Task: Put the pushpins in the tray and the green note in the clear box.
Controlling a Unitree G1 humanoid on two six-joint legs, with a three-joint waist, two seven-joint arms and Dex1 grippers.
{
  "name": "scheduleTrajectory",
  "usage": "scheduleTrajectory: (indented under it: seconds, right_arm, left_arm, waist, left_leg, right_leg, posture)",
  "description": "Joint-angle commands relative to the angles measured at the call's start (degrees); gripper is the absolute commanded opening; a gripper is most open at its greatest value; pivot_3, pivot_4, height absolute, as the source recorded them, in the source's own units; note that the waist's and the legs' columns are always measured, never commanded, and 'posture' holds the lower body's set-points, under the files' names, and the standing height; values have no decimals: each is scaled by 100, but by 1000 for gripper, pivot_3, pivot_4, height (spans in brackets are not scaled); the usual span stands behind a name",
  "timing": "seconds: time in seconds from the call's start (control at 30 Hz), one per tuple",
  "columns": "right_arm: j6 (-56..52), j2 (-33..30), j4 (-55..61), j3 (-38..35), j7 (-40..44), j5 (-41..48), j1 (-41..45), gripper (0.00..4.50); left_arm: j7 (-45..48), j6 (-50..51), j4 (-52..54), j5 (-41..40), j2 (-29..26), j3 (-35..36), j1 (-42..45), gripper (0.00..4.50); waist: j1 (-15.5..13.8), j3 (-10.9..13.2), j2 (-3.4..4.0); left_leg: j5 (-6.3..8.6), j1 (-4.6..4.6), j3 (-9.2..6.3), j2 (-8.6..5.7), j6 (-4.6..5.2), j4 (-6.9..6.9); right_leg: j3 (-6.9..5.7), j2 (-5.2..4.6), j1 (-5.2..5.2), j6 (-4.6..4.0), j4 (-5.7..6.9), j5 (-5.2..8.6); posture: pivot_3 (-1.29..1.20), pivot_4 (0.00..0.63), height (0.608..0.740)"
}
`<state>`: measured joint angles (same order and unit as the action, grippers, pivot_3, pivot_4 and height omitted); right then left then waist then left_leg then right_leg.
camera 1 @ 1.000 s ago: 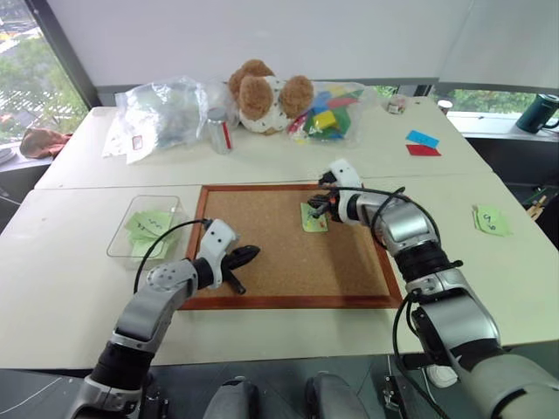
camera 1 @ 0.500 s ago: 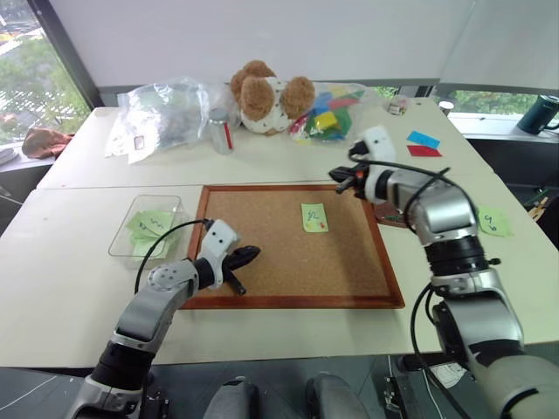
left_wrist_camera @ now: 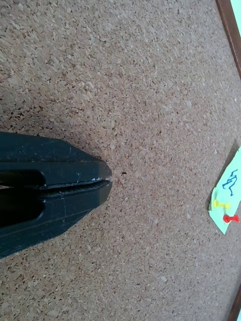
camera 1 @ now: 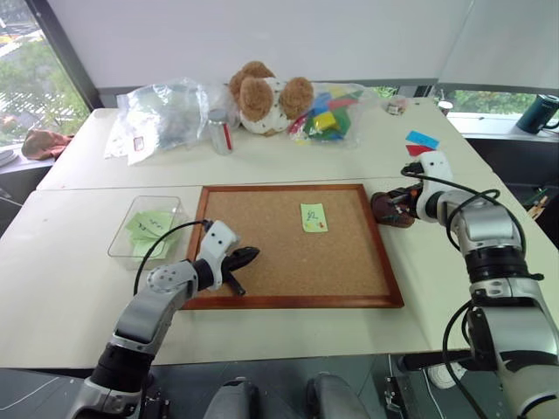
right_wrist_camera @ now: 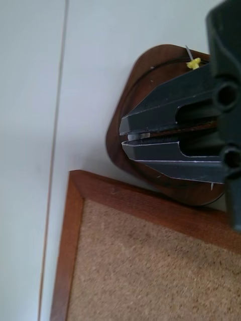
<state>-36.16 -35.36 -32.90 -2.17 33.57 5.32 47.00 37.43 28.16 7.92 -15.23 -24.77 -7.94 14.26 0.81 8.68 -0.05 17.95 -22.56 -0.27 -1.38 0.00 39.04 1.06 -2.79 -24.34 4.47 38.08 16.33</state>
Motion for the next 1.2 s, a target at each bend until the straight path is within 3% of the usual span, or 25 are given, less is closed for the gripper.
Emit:
scheduleTrajectory:
  seconds: [0.03, 0.1, 0.2, 0.43, 0.8, 1.0, 1.2]
  right_arm:
    - [104, 23, 16, -80, 7, 30, -53, 70]
    - [120, 35, -22, -85, -5, 18, -86, 70]
    - [144, 41, -41, -103, -6, 25, -124, 884]
    - [112, 17, 15, -138, -14, 52, -72, 4417]
    - [-533, -132, 1850, 135, 805, 399, -262, 4481]
    - [-792, 33, 2960, 576, 1100, 577, -702, 4481]
    - [-824, 328, 3290, 888, 1053, 579, -1004, 4481]
  left_arm:
    - [41, 131, -57, 52, -35, -75, -147, 0]
    - [40, 137, -45, 48, -45, -63, -160, 0]
    - [32, 146, -29, 47, -56, -43, -178, 0]
    - [35, 146, -37, 49, -67, -13, -174, 0]
    - [51, 145, -30, 54, -85, -13, -188, 0]
    - [37, 143, -33, 64, -75, -19, -178, 0]
    - [26, 162, -16, 57, -67, -16, -186, 0]
  waist:
    - [-1, 0, 0]
    - [-1, 0, 0]
    - [2, 0, 0]
    - [5, 0, 0]
    - [4, 0, 1]
    - [-5, 0, 0]
    - [-2, 0, 0]
  left_leg:
    - [0, 0, 0, 0, 0, 0]
    - [0, 0, 0, 0, 0, 1]
    - [0, 1, 0, 0, 0, 1]
    - [0, 2, 0, 0, 0, 0]
    - [0, 2, 0, 1, 1, -1]
    - [1, 2, -2, 1, 2, -1]
    - [1, 2, -2, 1, 1, -1]
  right_leg:
    - [0, 0, 0, 0, 0, 0]
    - [0, 0, 1, 0, 0, 0]
    - [0, 0, 2, 0, 0, 0]
    - [0, 0, 2, 0, 0, 0]
    - [0, 0, 2, 0, -1, 0]
    - [0, -1, 3, 0, -2, 0]
    - [0, -1, 2, 0, -2, 0]
  posture:
    - [0, 150, 740]
    - [0, 150, 740]
    - [0, 150, 740]
    - [0, 150, 740]
    - [0, 150, 740]
    - [0, 150, 740]
    - [0, 150, 740]
